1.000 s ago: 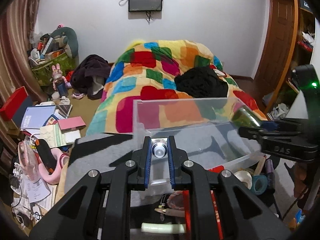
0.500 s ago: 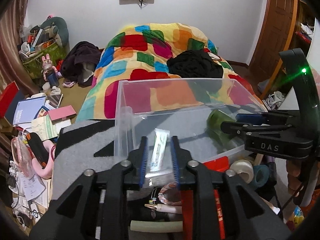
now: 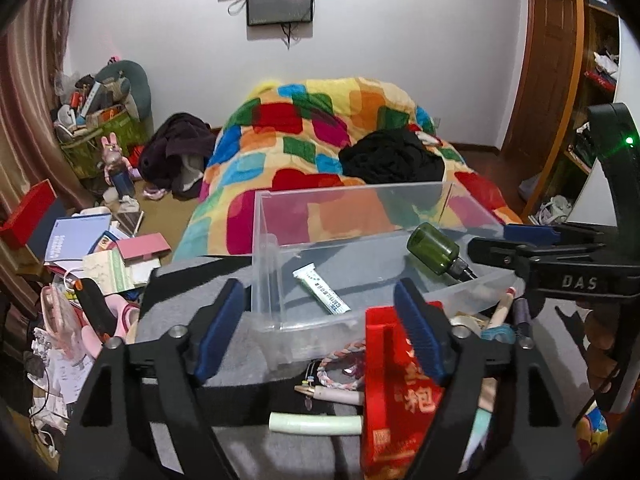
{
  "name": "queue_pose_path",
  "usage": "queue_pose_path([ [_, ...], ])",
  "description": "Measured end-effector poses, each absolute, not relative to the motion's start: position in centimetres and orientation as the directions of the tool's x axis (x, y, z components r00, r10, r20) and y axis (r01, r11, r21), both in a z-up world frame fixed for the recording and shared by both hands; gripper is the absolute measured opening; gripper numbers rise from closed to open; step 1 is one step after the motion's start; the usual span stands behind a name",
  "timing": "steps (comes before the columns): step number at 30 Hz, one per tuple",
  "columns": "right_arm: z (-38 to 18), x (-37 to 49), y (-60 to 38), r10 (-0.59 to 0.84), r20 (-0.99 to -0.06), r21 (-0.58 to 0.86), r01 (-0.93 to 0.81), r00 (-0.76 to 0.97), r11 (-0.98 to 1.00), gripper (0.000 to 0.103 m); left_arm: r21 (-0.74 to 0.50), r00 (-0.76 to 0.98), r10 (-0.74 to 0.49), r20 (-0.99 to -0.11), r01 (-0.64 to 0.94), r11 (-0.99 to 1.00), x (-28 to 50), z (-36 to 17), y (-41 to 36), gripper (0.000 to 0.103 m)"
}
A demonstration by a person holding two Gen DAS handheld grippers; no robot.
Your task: Organize objects
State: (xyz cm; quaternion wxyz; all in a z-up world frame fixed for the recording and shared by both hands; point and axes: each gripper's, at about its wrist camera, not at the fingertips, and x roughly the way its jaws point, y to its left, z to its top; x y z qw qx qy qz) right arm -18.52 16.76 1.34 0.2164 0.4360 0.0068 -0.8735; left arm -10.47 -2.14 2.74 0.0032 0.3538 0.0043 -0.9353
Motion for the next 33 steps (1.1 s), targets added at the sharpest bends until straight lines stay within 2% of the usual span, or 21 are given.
queue_pose_path([
  [1,1.6,-18.0,17.2,-0.365,-0.756,0.169,0.378,-0.543,-0.91,0.07,-0.004,-0.755,-0.003,-0.656,0.008,-1.0,-10.0,2.9,-2.0,0.091],
  [4,2.4,-16.4,18.3,-0.336,-0.732,0.136,0.356,-0.592,-0.925,0.076,-0.004,-0.763,0.001,-0.646,0.002,-1.0,-8.8,3.0,-1.7,0.096],
  [10,1.7,-14.2,20.6,-0.289,-0.727,0.123,0.295,-0.623,-0.947,0.079,-0.013,-0.72,0.028,-0.693,-0.025,-1.0,-7.6,0.9,-0.6,0.097],
  [23,-5.1,-12.7,23.2,-0.243,-0.822,0.182,0.167,-0.515,-0.969,0.078,-0.014,-0.609,0.045,-0.792,-0.057,-0.998,-5.9,-4.7,1.9,0.097],
  [25,-5.3,-12.3,23.6,-0.246,-0.819,0.19,0.159,-0.519,-0.969,0.077,-0.025,-0.604,0.048,-0.796,-0.046,-0.999,-5.8,-5.0,1.7,0.097],
  [28,-5.2,-11.8,24.3,-0.244,-0.813,0.193,0.15,-0.528,-0.97,0.066,-0.04,-0.605,0.051,-0.795,-0.032,-0.999,-5.5,-5.3,1.4,0.095],
  [29,-5.2,-11.7,24.5,-0.239,-0.814,0.188,0.148,-0.529,-0.971,0.06,-0.045,-0.606,0.054,-0.793,-0.03,-0.999,-5.5,-5.4,1.3,0.093],
  [30,-5.2,-11.6,24.6,-0.234,-0.816,0.184,0.147,-0.528,-0.972,0.054,-0.048,-0.607,0.056,-0.792,-0.03,-0.998,-5.4,-5.5,1.3,0.086],
  [31,-5.3,-11.6,24.7,-0.231,-0.818,0.18,0.146,-0.527,-0.973,0.053,-0.049,-0.606,0.057,-0.793,-0.03,-0.998,-5.3,-5.6,1.3,0.08],
  [33,-5.5,-11.4,24.6,-0.227,-0.821,0.177,0.144,-0.525,-0.974,0.051,-0.046,-0.607,0.053,-0.793,-0.027,-0.999,-5.4,-5.6,1.4,0.074],
])
